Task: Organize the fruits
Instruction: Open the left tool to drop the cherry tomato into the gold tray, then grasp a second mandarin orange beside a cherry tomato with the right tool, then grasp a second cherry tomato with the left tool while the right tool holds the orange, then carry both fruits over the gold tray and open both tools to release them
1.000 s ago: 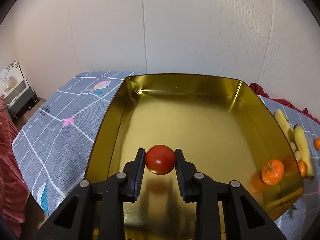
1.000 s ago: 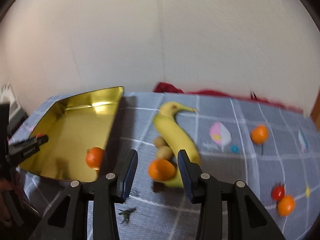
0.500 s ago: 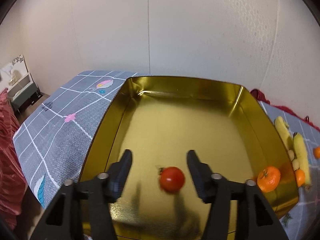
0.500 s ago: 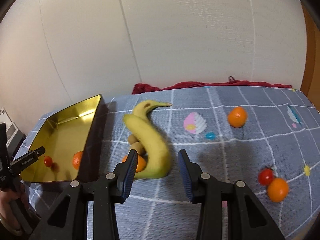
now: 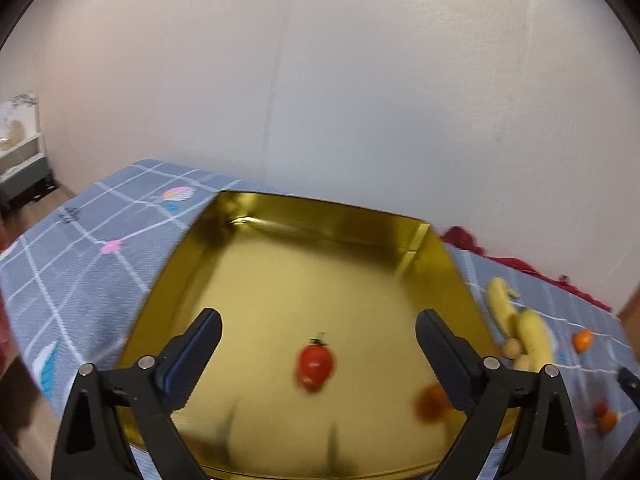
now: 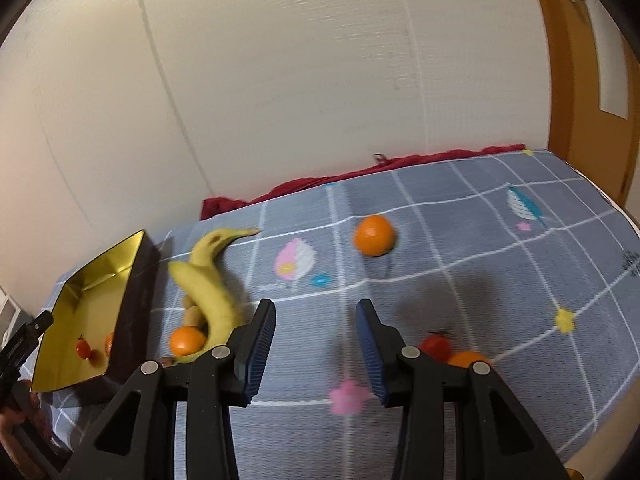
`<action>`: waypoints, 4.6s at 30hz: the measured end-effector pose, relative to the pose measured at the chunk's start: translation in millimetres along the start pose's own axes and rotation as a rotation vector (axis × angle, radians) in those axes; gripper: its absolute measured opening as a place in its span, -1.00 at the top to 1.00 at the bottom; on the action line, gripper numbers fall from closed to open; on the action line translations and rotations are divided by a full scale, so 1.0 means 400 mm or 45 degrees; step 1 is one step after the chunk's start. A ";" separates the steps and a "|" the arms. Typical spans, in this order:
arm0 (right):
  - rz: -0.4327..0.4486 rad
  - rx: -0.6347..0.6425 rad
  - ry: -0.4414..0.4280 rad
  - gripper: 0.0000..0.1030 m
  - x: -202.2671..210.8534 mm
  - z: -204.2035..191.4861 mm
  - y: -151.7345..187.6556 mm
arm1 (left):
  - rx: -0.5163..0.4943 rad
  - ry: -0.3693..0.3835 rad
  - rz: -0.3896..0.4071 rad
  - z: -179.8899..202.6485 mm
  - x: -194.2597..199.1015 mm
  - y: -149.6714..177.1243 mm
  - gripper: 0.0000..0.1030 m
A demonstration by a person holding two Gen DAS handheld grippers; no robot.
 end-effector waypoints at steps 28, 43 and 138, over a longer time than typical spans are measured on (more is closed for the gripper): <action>-0.205 -0.271 0.093 0.18 0.009 0.273 0.087 | -0.611 0.495 -0.072 0.483 0.068 0.220 -1.00; -0.273 -0.144 0.182 0.28 -0.028 0.261 0.110 | -0.702 0.621 -0.101 0.562 0.104 0.280 -0.99; -0.162 0.642 -0.572 0.27 -0.181 -0.761 0.201 | -0.170 -0.094 -0.195 -0.149 -0.094 0.013 0.49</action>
Point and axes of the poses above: each gripper's, at about its wrist camera, not at the fingertips, and x roughly against the way its jaws point, z to its right, y to its underside, the point moved 9 cm from there along -x, roughly the way its jaws point, and after that the axes turned 1 degree about z, right-handed, at the moved point
